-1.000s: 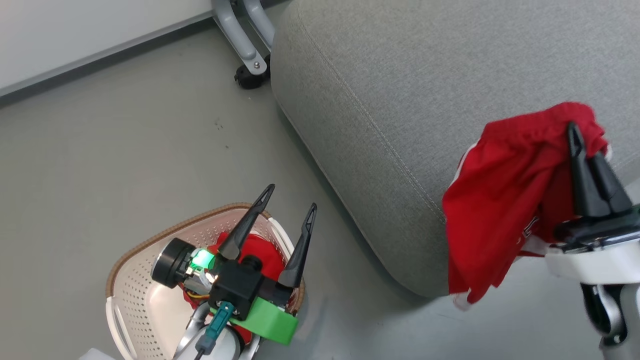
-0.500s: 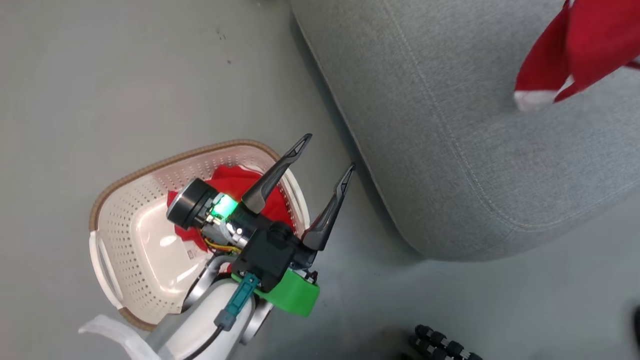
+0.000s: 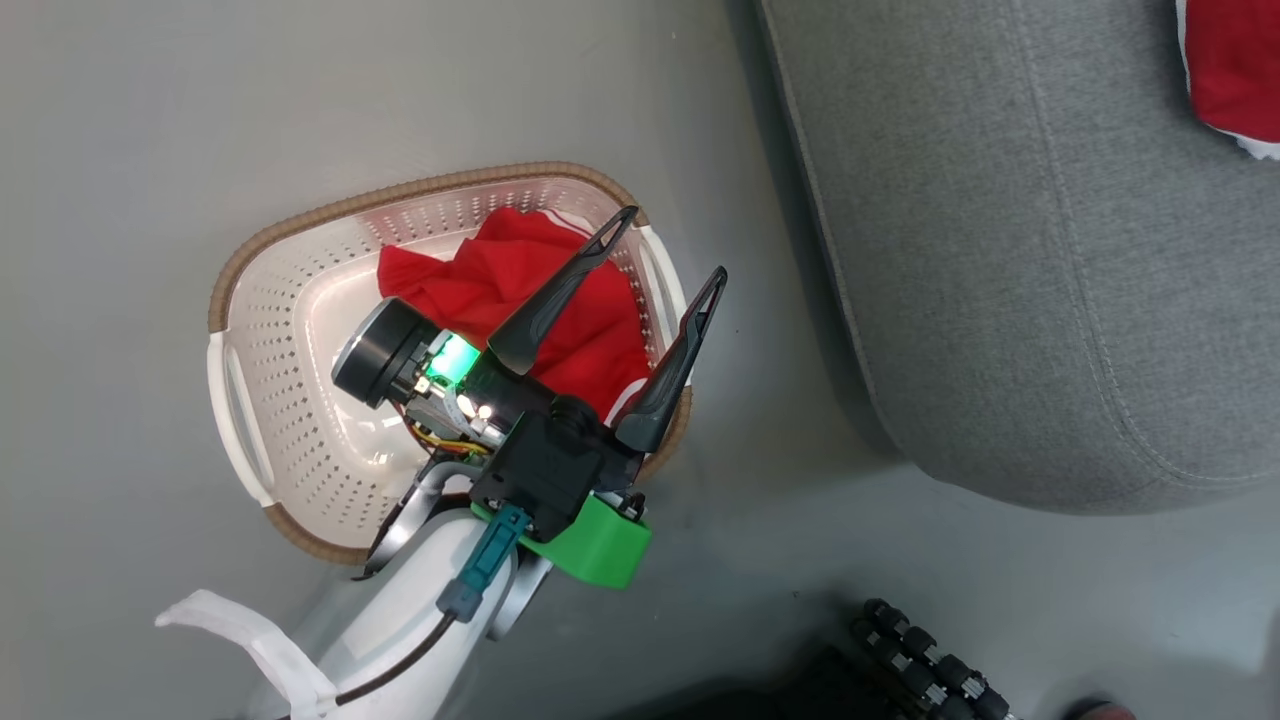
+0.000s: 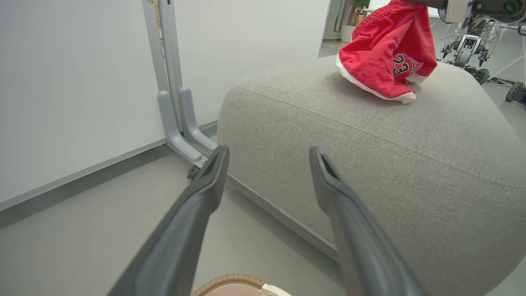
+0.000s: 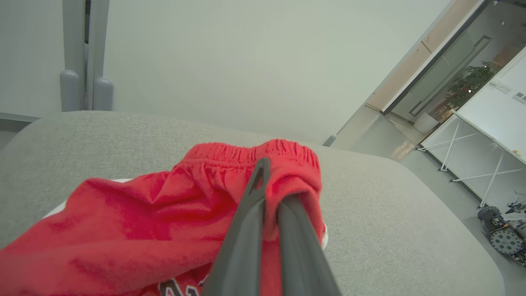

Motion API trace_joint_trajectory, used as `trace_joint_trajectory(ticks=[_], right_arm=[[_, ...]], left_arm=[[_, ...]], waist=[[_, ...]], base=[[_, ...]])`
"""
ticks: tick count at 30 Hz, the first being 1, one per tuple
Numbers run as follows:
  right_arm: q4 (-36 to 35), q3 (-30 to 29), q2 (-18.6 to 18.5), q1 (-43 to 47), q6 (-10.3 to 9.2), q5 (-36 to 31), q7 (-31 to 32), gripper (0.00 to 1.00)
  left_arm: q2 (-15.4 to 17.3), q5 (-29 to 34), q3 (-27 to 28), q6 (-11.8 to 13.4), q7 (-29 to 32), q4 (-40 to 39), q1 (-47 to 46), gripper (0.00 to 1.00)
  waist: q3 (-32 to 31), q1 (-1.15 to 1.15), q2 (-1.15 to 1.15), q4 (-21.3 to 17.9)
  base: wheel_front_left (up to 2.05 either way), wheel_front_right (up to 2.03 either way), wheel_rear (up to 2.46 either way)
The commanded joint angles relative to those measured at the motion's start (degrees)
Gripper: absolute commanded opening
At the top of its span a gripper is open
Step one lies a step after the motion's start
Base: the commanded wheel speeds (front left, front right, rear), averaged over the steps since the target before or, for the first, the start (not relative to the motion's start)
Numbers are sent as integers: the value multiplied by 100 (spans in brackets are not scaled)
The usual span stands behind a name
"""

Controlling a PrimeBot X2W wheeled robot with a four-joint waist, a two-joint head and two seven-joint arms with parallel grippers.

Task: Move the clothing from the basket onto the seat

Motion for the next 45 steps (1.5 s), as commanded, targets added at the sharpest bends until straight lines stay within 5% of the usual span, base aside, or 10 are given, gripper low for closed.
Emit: trace_joint_trajectory(ticks=[1,5,7,13,18,27,33,39,45], right_arm=[[156,-15,48,91,-8,23,-17,0],[541,-183,223,231,-8,5,-17,0],[630,-507,265,316,-8,-142,-17,100],[-58,-1331,772,1089,-9,-689,-17,100],[-878,-1809,1642,2106,-9,-781,-17,100],[-1495,-480,2468,3517,-8,-226,-17,100],[-1715,984,2519,3995,-8,364,-17,100],[-2048,1538,2594,4090,-8,236,-17,100],[-2567,1362,2728,4313,-8,-74,-17,100]], left_arm=[[-23,-39,24,17,-3,17,-72,100],[-81,-3,-28,21,-3,55,-83,100],[-143,-30,-46,25,-3,59,-56,100],[-306,-141,-15,60,-3,145,163,100],[-449,-305,202,248,-3,260,519,100],[-744,-1020,1092,502,-3,773,1521,100],[-797,-1238,1637,627,-3,763,2325,100],[-806,-1208,2045,577,-3,568,2814,100],[-804,-1052,2328,512,-3,20,3135,100]], waist=[[199,-2,0,221],[93,-2,0,315],[-17,-2,0,365],[-504,-2,0,595],[-1082,-2,0,798],[-2476,-2,0,1272],[-3479,-2,0,1521],[-3957,-2,0,1721],[-4179,-2,0,1768]], base=[[0,0,0],[0,0,0],[0,0,0],[0,0,0],[0,0,0],[0,0,0],[0,0,0],[0,0,0],[0,0,0]])
